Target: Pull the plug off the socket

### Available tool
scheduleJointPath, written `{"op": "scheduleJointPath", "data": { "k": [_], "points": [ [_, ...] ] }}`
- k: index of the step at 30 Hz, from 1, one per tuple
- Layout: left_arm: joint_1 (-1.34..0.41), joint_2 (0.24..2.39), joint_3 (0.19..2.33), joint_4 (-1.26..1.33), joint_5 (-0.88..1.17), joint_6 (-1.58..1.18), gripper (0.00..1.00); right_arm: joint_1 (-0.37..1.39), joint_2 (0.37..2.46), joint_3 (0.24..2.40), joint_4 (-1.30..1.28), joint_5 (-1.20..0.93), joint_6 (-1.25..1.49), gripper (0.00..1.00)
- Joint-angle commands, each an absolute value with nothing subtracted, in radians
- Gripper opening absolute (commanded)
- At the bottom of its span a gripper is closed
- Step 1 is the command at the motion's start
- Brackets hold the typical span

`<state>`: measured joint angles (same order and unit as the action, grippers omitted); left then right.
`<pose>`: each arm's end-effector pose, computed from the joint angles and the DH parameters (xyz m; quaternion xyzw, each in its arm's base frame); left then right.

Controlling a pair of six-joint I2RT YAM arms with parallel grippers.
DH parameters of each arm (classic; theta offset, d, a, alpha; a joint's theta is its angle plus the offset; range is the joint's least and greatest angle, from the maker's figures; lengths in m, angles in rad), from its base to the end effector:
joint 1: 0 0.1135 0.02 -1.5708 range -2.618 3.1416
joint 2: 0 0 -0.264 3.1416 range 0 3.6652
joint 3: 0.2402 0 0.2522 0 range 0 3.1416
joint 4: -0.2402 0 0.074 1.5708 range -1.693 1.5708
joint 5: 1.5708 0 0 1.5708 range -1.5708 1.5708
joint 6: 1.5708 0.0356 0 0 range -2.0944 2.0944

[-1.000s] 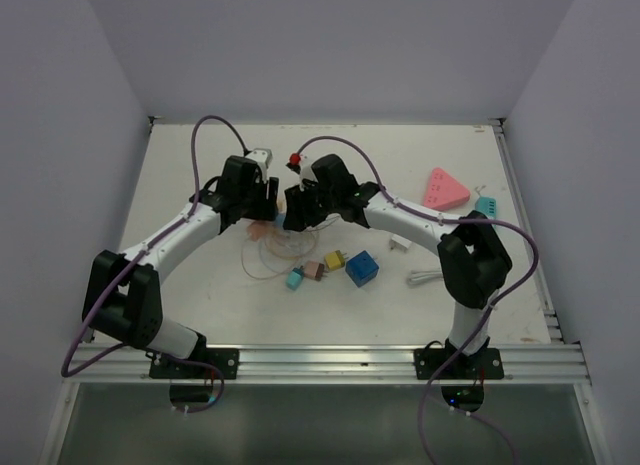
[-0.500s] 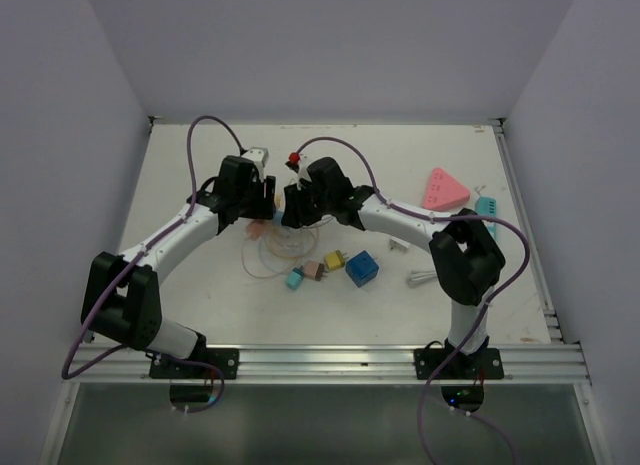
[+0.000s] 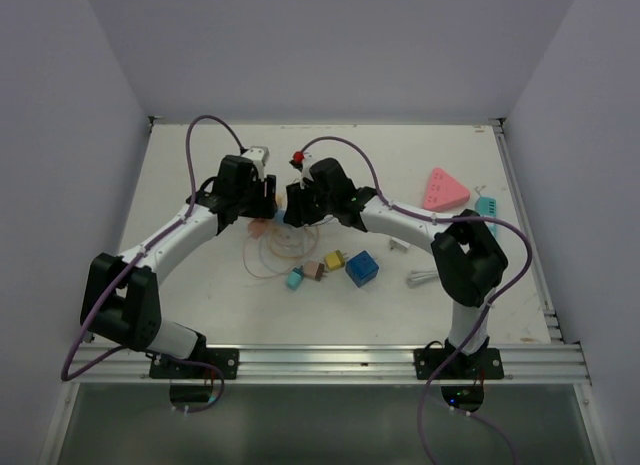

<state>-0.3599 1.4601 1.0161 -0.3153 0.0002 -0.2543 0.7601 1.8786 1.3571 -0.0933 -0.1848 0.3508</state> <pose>0.2970 -0.1118 0.2494 0.0485 0.9175 -0.1194 0.3762 0.3081 0.3019 0.2322 -0.2212 0.8571 0.3111 0.3460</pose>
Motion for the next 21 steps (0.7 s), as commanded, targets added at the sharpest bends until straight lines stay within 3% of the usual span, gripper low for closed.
{"op": "scheduleJointPath", "data": {
  "k": [1, 8, 11, 16, 18, 21],
  "points": [
    [-0.353, 1.393, 1.025, -0.206, 0.035, -0.267, 0.0, 0.758, 1.899, 1.401, -0.045, -0.239, 0.36, 0.46],
    [-0.351, 1.385, 1.016, -0.193, 0.04, -0.268, 0.0, 0.756, 1.927, 1.399, -0.023, -0.261, 0.368, 0.48],
    [-0.35, 1.385, 1.011, -0.187, 0.038, -0.27, 0.0, 0.756, 1.927, 1.388, -0.015, -0.273, 0.373, 0.39],
    [-0.348, 1.394, 1.003, -0.18, -0.023, -0.249, 0.0, 0.756, 1.879, 1.358, -0.009, -0.275, 0.367, 0.06],
    [-0.348, 1.399, 0.994, -0.176, -0.098, -0.241, 0.0, 0.756, 1.858, 1.35, -0.024, -0.278, 0.359, 0.0],
    [-0.348, 1.41, 0.985, -0.169, -0.166, -0.232, 0.0, 0.755, 1.839, 1.329, -0.034, -0.29, 0.356, 0.0]
  ]
}}
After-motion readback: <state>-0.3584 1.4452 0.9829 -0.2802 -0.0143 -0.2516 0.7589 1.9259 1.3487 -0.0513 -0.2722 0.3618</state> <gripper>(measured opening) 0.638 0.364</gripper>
